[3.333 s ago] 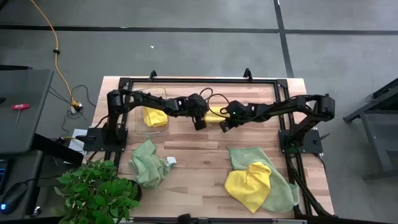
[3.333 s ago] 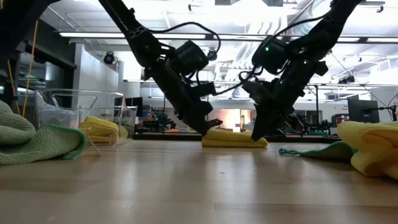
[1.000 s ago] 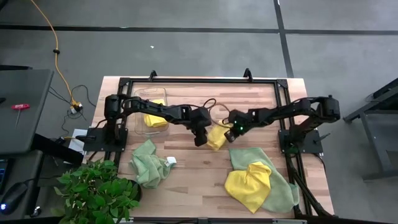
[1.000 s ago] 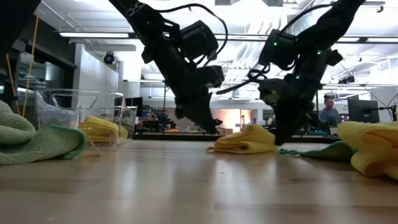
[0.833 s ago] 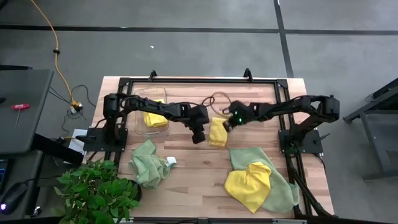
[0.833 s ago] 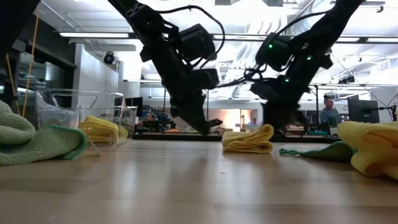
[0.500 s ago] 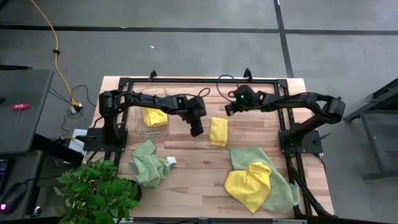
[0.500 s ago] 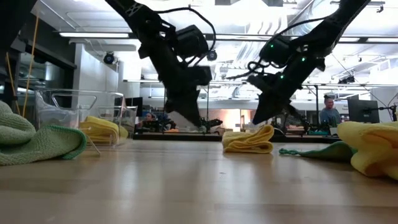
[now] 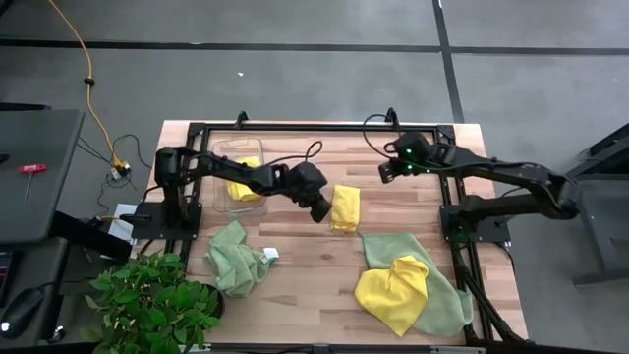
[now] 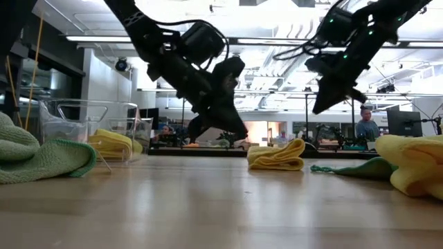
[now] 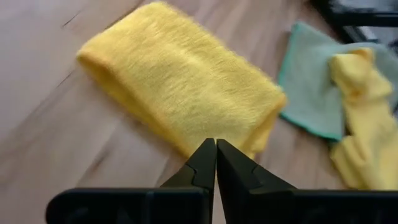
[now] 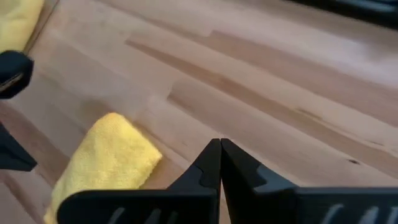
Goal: Fold microfiber towels
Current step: Put the top folded yellow towel into the transparent bin
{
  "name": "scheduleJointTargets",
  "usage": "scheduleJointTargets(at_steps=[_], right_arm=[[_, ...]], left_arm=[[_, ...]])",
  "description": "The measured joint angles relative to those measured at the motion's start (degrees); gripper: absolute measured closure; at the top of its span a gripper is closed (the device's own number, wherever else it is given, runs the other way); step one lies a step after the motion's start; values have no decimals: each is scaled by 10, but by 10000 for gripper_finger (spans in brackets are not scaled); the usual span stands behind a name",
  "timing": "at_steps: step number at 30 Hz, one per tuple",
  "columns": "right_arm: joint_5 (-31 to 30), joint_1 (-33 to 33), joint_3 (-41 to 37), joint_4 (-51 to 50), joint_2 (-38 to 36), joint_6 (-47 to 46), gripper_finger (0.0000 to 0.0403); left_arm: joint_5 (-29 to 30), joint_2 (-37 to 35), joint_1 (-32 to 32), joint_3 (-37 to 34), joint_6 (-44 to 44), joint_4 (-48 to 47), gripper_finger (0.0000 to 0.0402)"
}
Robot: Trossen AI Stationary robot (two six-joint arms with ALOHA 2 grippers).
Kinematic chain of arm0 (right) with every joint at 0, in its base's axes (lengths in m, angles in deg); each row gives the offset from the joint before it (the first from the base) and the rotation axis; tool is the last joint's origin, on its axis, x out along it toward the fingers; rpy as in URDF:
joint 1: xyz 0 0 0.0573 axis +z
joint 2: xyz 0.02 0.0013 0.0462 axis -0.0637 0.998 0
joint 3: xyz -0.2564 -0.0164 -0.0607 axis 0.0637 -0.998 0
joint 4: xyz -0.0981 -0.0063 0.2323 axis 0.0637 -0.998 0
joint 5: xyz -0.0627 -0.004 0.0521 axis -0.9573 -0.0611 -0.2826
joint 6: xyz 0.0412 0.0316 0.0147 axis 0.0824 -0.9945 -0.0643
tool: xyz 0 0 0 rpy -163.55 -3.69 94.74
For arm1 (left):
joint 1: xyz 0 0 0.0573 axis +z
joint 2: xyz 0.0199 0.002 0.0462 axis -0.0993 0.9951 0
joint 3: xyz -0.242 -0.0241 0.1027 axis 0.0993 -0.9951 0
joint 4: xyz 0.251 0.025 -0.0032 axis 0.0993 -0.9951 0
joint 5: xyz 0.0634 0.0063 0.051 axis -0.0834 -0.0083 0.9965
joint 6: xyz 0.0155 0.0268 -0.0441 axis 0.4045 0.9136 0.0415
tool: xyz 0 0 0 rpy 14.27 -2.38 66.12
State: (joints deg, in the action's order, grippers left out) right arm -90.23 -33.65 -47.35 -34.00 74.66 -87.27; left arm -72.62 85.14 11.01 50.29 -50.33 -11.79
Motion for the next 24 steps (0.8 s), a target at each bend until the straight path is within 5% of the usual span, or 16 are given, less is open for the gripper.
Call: scheduleJointTargets(at_steps=[5,16,24], right_arm=[[-38,0,0,-10,-31,-27,403],[-41,0,0,-13,-17,-34,403],[-42,0,0,-12,-17,-34,403]], left_arm=[[54,0,-3,-1,-10,0,352],[74,2,2,5,-40,0,181],[74,59,-2,81,-93,-36,163]])
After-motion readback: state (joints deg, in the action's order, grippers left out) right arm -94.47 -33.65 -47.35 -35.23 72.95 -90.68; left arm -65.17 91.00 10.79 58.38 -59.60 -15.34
